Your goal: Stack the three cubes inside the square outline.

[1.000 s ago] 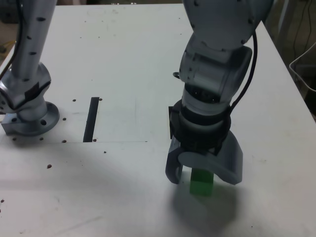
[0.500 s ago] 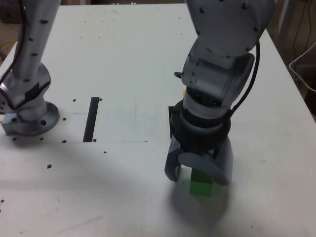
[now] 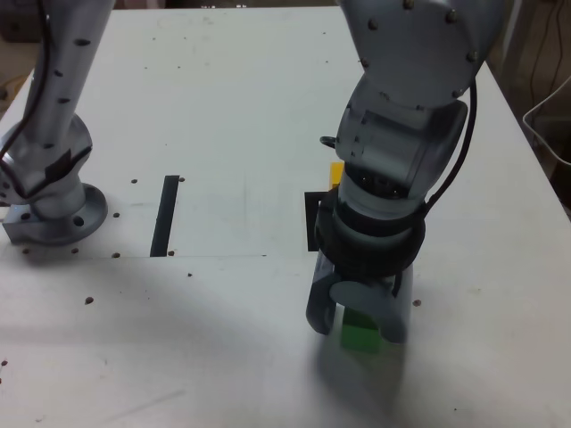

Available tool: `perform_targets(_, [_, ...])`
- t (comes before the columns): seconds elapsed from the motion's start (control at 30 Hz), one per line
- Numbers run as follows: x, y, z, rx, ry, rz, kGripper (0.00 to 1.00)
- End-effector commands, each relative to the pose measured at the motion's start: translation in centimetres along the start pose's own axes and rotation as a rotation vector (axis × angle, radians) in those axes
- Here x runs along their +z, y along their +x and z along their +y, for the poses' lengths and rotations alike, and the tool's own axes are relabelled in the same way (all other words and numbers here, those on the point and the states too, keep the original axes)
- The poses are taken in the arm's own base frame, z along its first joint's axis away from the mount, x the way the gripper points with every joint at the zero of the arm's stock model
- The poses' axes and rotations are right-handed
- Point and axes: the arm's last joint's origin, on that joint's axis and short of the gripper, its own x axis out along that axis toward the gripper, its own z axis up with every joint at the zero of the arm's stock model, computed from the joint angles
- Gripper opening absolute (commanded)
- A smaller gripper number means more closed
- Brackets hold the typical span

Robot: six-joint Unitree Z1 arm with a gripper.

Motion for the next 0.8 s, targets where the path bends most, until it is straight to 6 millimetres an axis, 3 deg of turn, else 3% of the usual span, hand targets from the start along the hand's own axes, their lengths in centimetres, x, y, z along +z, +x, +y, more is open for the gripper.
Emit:
perform_targets(0.0, [-0.1,-0.3,0.1,0.002,-0.005,-0.01,0.24])
perform_targets(0.2, [-0.2,-0.6,0.1,-0.006,-0.006,-0.016,0.12])
perform_targets(0.4, [-0.6,-1.0,0.2,-0.01,-0.007,-0.02,0.09])
perform_targets(0.77, [-2.3,-4.1,1.1,0.017,-0.008,-0.07,0.05])
